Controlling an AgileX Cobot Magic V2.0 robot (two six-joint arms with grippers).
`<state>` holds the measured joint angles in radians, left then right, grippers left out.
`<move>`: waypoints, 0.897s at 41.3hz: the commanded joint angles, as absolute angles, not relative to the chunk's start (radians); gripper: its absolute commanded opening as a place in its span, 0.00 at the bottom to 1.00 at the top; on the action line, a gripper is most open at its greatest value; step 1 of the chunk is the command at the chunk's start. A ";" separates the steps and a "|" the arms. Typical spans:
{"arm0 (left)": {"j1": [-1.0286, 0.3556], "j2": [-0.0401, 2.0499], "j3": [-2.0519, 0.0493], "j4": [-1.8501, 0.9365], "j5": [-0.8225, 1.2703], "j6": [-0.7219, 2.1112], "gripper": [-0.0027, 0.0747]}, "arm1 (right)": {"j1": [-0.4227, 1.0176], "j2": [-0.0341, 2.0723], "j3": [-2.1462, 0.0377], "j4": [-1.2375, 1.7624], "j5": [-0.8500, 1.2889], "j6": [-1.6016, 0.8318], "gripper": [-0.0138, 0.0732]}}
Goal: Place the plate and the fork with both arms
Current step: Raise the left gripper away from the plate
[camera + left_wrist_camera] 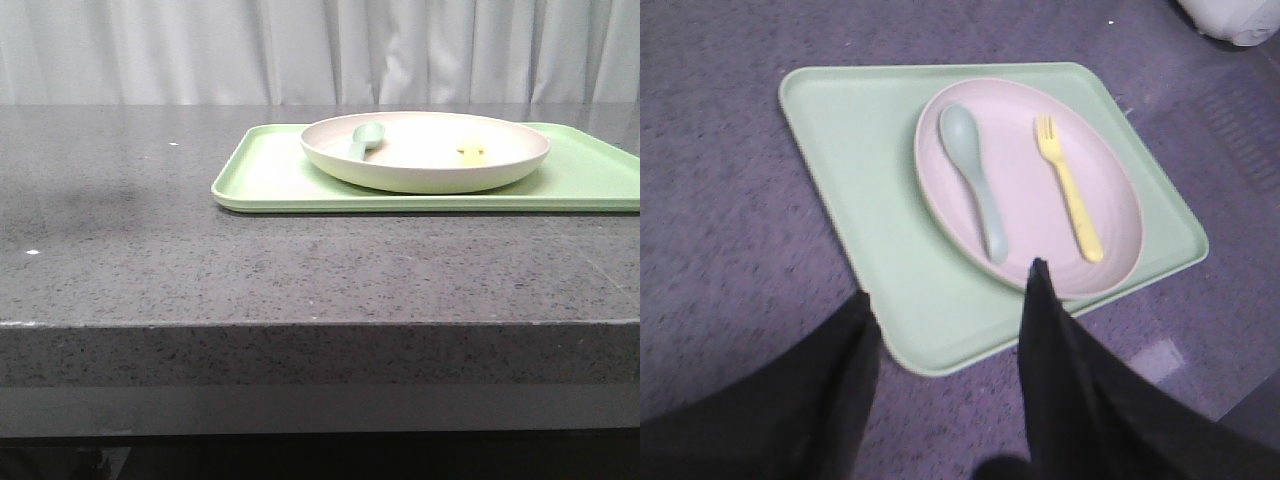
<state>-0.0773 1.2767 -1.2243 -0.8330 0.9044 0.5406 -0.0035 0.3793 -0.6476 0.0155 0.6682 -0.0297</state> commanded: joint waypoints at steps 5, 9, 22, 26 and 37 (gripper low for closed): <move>-0.041 1.091 -1.071 -0.808 0.889 0.543 0.45 | -0.009 0.395 -0.680 0.006 0.588 -0.031 0.86; -0.041 1.054 -1.026 -0.765 0.904 0.543 0.45 | -0.009 0.395 -0.680 0.006 0.588 -0.031 0.86; -0.041 1.040 -1.005 -0.749 0.974 0.543 0.45 | -0.009 0.395 -0.680 0.013 0.556 -0.031 0.86; -0.041 1.040 -1.005 -0.749 0.977 0.543 0.45 | -0.009 0.395 -0.680 0.013 0.550 -0.031 0.86; -0.041 1.040 -1.005 -0.749 0.975 0.543 0.45 | -0.009 0.395 -0.680 0.013 0.529 -0.031 0.86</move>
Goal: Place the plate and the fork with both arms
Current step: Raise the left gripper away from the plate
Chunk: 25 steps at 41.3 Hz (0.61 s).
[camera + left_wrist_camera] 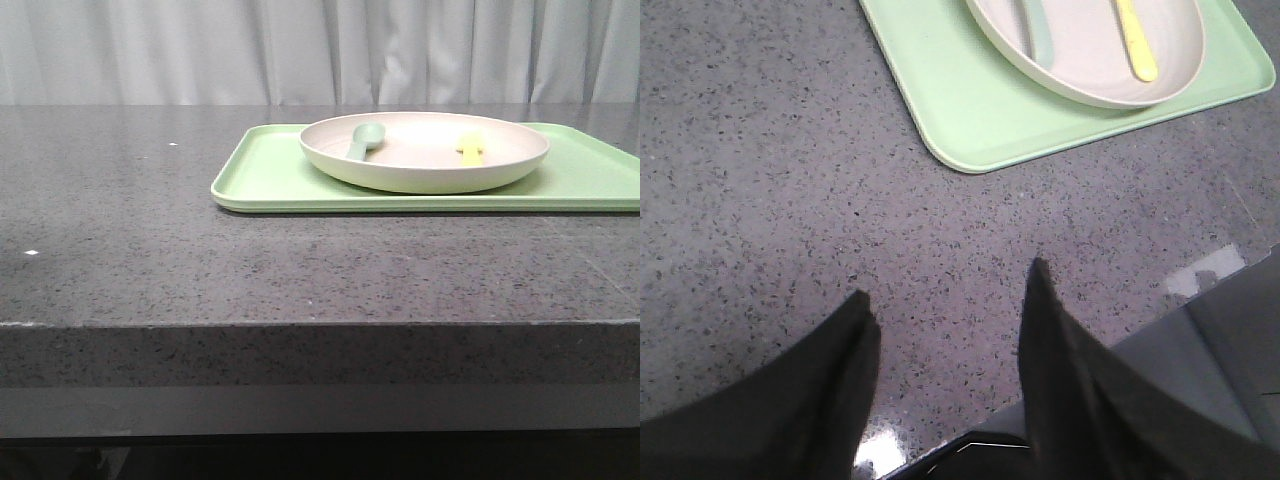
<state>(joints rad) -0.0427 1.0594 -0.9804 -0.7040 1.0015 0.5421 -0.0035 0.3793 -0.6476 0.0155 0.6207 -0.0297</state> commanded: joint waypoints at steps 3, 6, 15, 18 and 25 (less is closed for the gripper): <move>-0.041 1.040 -1.005 -0.749 0.975 0.543 0.45 | -0.009 0.395 -0.680 0.013 0.527 -0.031 0.86; -0.041 1.040 -1.005 -0.749 0.975 0.543 0.45 | -0.009 0.396 -0.680 0.013 0.526 -0.031 0.86; -0.041 1.040 -1.005 -0.749 0.975 0.543 0.45 | -0.009 0.405 -0.682 0.013 0.537 -0.031 0.86; -0.041 1.040 -1.005 -0.749 0.975 0.543 0.45 | -0.009 0.423 -0.696 0.015 0.558 -0.031 0.86; -0.041 1.040 -1.005 -0.749 0.975 0.543 0.45 | -0.009 0.531 -0.796 0.038 0.696 -0.031 0.86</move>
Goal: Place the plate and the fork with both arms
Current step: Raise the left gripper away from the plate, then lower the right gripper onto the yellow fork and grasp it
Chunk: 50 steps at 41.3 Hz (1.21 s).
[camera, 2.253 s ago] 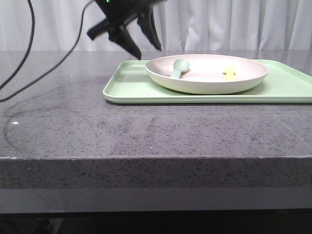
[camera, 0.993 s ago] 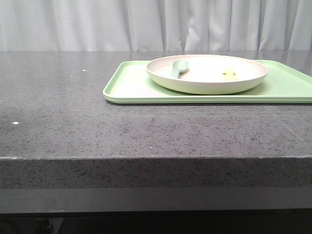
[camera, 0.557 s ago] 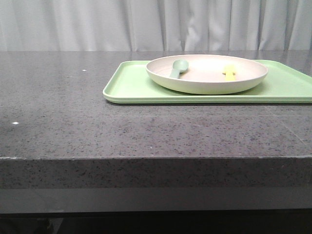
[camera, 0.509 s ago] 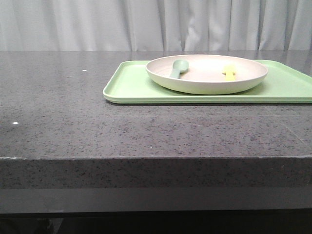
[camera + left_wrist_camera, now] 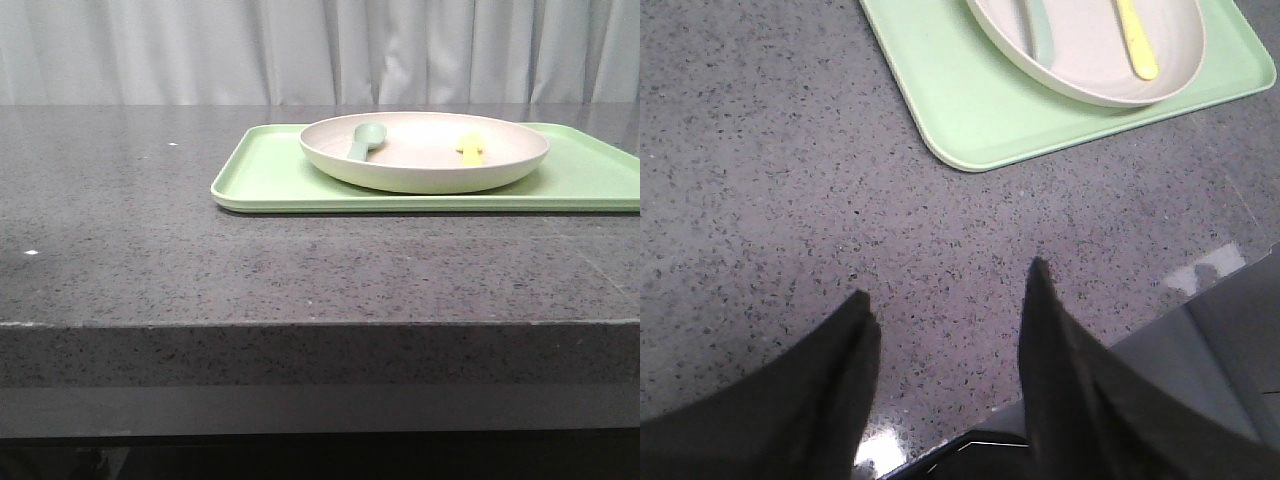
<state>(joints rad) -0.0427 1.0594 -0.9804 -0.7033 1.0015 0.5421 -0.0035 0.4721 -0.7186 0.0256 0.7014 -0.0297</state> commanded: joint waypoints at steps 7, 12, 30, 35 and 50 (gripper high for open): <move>-0.041 1.040 -1.005 -0.749 0.975 0.543 0.45 | -0.008 0.681 -0.923 0.069 0.835 -0.033 0.86; -0.041 1.040 -1.005 -0.749 0.975 0.543 0.45 | 0.009 0.780 -0.994 0.121 0.871 -0.074 0.86; -0.041 1.040 -1.005 -0.749 0.975 0.543 0.45 | 0.161 1.182 -1.307 0.150 0.966 -0.073 0.86; -0.041 1.040 -1.005 -0.749 0.975 0.543 0.45 | 0.180 1.302 -1.418 0.150 1.078 -0.048 0.86; -0.041 1.040 -1.005 -0.749 0.975 0.543 0.45 | 0.321 1.644 -1.708 -0.068 1.303 0.241 0.86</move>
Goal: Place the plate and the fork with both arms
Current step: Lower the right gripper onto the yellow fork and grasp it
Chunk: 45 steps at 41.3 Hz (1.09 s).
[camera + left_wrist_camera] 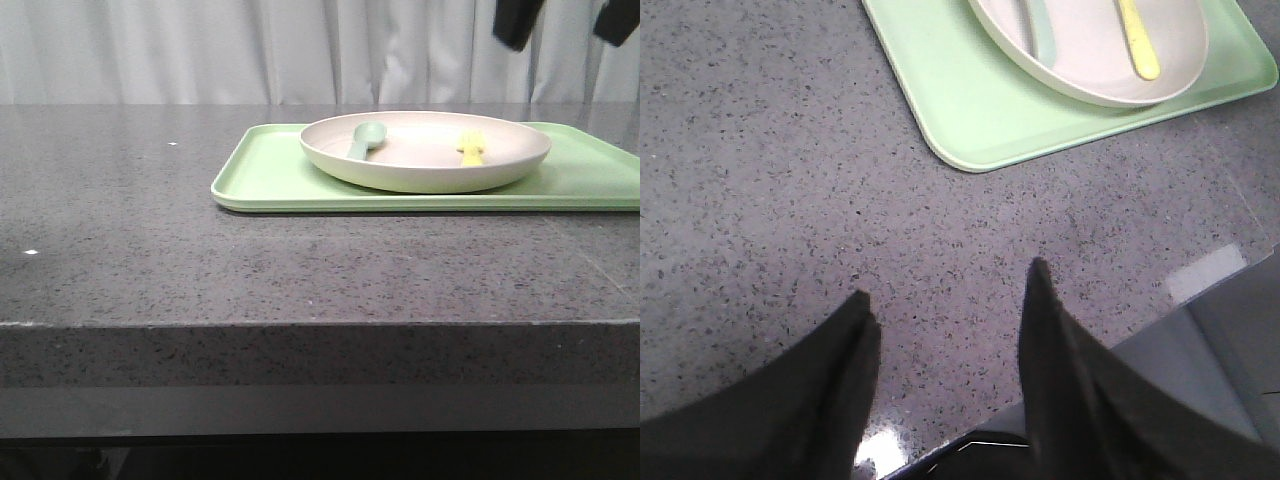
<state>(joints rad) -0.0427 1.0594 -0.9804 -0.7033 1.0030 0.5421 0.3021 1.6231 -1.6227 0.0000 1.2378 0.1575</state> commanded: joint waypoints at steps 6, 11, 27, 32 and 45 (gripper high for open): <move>-0.041 1.040 -1.005 -0.749 0.975 0.543 0.45 | 0.319 1.764 -1.824 -0.087 1.336 0.279 0.86; -0.041 1.040 -1.005 -0.749 0.975 0.543 0.45 | 0.311 1.830 -1.897 -0.067 1.336 0.332 0.86; -0.041 1.040 -1.007 -0.749 0.975 0.543 0.45 | 0.284 1.943 -1.947 -0.039 1.335 0.363 0.58; -0.041 1.040 -1.007 -0.749 0.975 0.543 0.45 | 0.258 1.961 -1.947 0.012 1.333 0.363 0.58; -0.041 1.040 -1.007 -0.749 0.975 0.543 0.45 | 0.228 2.003 -1.947 0.113 1.294 0.369 0.58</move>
